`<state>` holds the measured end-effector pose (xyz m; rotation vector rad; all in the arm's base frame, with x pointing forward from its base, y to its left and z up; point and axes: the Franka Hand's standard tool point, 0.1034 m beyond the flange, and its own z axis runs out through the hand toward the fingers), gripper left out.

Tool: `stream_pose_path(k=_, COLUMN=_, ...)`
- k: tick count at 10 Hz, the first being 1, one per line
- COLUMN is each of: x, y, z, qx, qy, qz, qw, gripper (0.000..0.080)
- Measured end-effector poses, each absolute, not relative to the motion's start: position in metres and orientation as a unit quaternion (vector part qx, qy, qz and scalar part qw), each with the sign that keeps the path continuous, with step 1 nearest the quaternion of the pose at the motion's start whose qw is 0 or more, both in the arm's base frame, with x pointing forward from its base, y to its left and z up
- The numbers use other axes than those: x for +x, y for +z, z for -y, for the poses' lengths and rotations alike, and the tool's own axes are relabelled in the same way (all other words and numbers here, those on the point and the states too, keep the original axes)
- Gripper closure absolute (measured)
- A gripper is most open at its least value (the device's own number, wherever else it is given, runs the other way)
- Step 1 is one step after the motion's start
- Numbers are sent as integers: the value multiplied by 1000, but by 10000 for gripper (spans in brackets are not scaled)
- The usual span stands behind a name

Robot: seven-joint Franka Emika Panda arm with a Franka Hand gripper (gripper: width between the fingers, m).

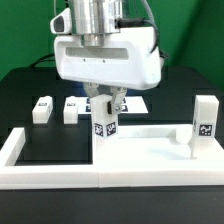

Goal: Assemble desk

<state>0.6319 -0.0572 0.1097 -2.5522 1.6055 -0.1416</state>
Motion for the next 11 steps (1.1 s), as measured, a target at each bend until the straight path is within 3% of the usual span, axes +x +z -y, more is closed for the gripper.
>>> stream_pose_path(k=3, x=629, y=109, z=52, qx=-666, qy=-6, qz=-737, qw=120, gripper=508)
stream_pose_path(k=6, x=631, y=110, z=47, qx=-599, qy=10, qz=-791, qw=126, gripper=508)
stream_pose_path(k=8, x=631, y=109, z=47, qx=-627, qy=7, qz=-769, qw=125, gripper=252)
stream_pose_path(k=9, x=629, y=111, z=44, qx=-705, qy=9, qz=-699, qw=116, gripper=252)
stream_pose_path(k=10, x=629, y=112, z=42, qx=-766, qy=11, qz=-632, qw=116, gripper=171)
stream_pose_path(k=11, x=627, y=110, z=43, qx=-793, qy=6, qz=-599, qw=116, gripper=154)
